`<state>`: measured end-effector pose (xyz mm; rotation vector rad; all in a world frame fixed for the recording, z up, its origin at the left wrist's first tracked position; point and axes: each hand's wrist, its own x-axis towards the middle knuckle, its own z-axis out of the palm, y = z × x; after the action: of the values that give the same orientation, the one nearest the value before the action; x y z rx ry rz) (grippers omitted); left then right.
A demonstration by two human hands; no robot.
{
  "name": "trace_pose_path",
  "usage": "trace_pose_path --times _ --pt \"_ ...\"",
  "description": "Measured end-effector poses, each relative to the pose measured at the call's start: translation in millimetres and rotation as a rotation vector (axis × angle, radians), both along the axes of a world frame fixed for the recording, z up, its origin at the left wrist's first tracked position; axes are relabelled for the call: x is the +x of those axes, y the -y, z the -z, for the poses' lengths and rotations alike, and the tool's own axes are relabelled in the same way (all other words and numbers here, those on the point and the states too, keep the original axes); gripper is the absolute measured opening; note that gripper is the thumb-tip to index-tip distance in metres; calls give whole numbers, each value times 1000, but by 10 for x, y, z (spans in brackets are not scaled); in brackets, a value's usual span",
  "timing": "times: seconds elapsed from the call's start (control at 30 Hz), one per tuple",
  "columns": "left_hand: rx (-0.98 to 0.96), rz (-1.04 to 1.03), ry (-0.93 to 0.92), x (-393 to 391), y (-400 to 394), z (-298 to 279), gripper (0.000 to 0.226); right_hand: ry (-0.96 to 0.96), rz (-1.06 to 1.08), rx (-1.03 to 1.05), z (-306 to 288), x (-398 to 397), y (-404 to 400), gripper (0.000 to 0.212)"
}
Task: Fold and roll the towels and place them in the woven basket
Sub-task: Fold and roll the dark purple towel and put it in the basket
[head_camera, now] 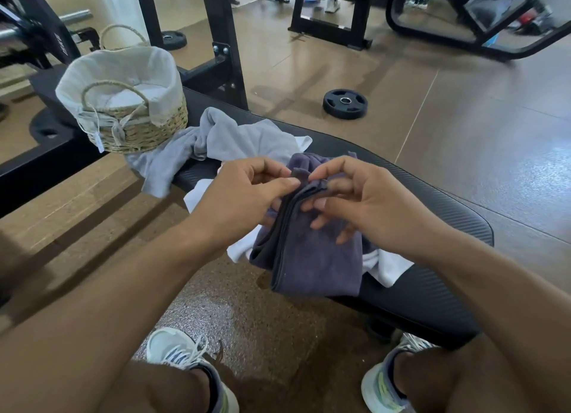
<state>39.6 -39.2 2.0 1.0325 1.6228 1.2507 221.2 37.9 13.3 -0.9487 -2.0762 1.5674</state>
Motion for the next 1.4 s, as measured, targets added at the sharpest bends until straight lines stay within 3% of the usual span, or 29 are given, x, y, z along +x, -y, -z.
trace_pose_path --times 0.3,0.5,0.73,0.93,1.03,1.1,1.27,1.4 --pt "39 72 -66 66 65 -5 15 26 121 100 -4 -46 16 13" --pt "48 86 -173 103 72 29 44 -1 121 127 19 -45 1 24" --pt "208 91 -289 158 111 14 33 191 17 455 -11 87 -139 42" --pt "245 188 -333 128 110 -15 49 18 -10 495 -71 213 -126 37" --pt "33 364 -617 45 89 59 73 -102 17 386 -68 300 -140 36" --pt "-9 382 -707 34 60 89 67 -121 37 330 -90 394 -183 35" --pt "72 292 -441 -2 21 72 32 22 16 247 -101 683 -268 47" --pt "117 291 -333 64 19 17 22 124 -37 280 -60 766 -252 55"
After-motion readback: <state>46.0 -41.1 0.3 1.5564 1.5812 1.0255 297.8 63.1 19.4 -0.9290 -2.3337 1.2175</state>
